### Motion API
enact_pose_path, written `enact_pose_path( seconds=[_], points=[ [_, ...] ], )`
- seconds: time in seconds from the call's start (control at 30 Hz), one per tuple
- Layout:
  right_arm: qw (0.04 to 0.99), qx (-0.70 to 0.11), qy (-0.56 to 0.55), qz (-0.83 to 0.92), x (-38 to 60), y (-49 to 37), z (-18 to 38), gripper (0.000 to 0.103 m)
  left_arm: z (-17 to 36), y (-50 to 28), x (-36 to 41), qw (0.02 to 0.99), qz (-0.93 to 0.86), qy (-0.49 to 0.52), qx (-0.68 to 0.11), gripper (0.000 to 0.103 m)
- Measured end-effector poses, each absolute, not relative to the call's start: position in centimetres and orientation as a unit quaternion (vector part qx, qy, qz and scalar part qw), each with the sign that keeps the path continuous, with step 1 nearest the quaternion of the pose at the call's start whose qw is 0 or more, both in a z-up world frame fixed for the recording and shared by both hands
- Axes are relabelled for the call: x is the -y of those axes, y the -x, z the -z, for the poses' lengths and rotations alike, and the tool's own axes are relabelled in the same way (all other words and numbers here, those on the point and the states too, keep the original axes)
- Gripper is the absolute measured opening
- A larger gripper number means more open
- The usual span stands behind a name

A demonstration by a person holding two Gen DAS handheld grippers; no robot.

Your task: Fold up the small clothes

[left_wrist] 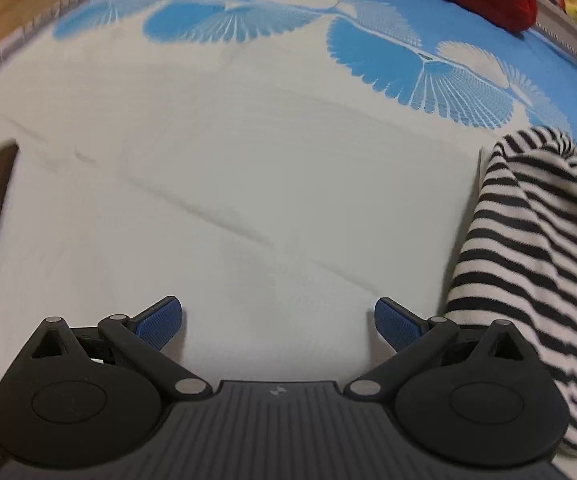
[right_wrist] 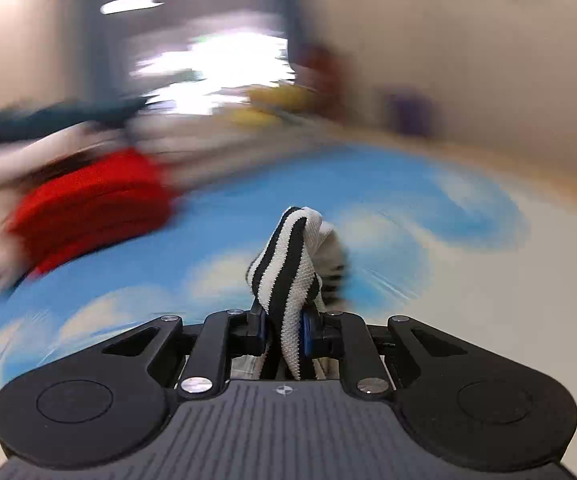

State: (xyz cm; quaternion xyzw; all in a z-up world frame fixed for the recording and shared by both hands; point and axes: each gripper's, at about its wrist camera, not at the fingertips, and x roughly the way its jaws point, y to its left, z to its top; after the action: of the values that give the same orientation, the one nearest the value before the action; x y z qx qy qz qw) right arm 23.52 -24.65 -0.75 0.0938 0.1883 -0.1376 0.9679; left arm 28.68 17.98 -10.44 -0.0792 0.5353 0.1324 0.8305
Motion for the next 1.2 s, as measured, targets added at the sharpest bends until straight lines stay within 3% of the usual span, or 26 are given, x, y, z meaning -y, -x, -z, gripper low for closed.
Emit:
enact_pose_path(
  seconds=[0.1,0.23,0.33,0.43,0.53,0.6,0.67,0.77,0.87,0.93,0.97,1.03,1.1,1.2],
  points=[
    [0.98,-0.181,0.077,-0.004,13.5,-24.0,0.4,0.017,9.4,-28.4,-19.5,0.839,-0.159,0.087,-0.513,0.103],
    [0.928,-0.226,0.238,-0.18,2.4,-21.2,6.9,0.017,8.7,-27.9,-21.3,0.84,-0.171,0.116,-0.502,0.103],
    [0.886,-0.29,0.284,-0.226,-0.8,-20.1,12.5,0.017,8.9,-27.7,-21.8,0.832,-0.156,0.136,-0.514,0.103],
    [0.894,-0.281,0.284,-0.202,-1.2,-19.8,13.7,0.021,8.6,-27.4,-21.7,0.837,-0.144,0.138,-0.51,0.103],
    [0.894,-0.3,0.247,-0.223,-0.7,-20.0,12.5,0.041,8.4,-27.4,-21.3,0.84,-0.129,0.142,-0.507,0.103],
    [0.884,-0.307,0.232,-0.264,-1.2,-17.6,11.6,0.063,8.1,-27.2,-20.9,0.846,-0.116,0.147,-0.499,0.103],
    [0.867,-0.321,0.219,-0.31,-1.0,-16.2,11.4,0.071,7.4,-27.1,-20.1,0.856,-0.094,0.15,-0.485,0.103],
    [0.859,-0.324,0.202,-0.342,0.3,-14.4,9.7,0.064,6.7,-26.6,-18.8,0.867,-0.049,0.154,-0.471,0.103],
    [0.91,-0.282,0.136,-0.272,4.5,-13.4,5.8,0.064,6.2,-26.1,-17.3,0.873,-0.002,0.153,-0.462,0.103],
    [0.937,-0.256,0.104,-0.212,7.6,-13.4,3.9,0.052,5.8,-25.9,-16.2,0.88,0.018,0.145,-0.452,0.103],
    [0.942,-0.255,0.108,-0.189,8.6,-13.7,3.5,0.036,5.7,-25.8,-15.6,0.882,0.028,0.141,-0.449,0.103],
    [0.949,-0.259,0.118,-0.134,10.2,-14.5,3.5,0.029,5.7,-25.8,-14.5,0.882,0.048,0.134,-0.449,0.103],
    [0.944,-0.292,0.088,-0.122,11.5,-15.6,4.8,0.022,6.3,-25.8,-13.3,0.879,0.069,0.119,-0.457,0.103],
    [0.899,-0.389,0.099,-0.175,10.8,-16.1,10.1,0.022,8.4,-26.1,-11.1,0.856,0.07,0.055,-0.509,0.103]
  ],
)
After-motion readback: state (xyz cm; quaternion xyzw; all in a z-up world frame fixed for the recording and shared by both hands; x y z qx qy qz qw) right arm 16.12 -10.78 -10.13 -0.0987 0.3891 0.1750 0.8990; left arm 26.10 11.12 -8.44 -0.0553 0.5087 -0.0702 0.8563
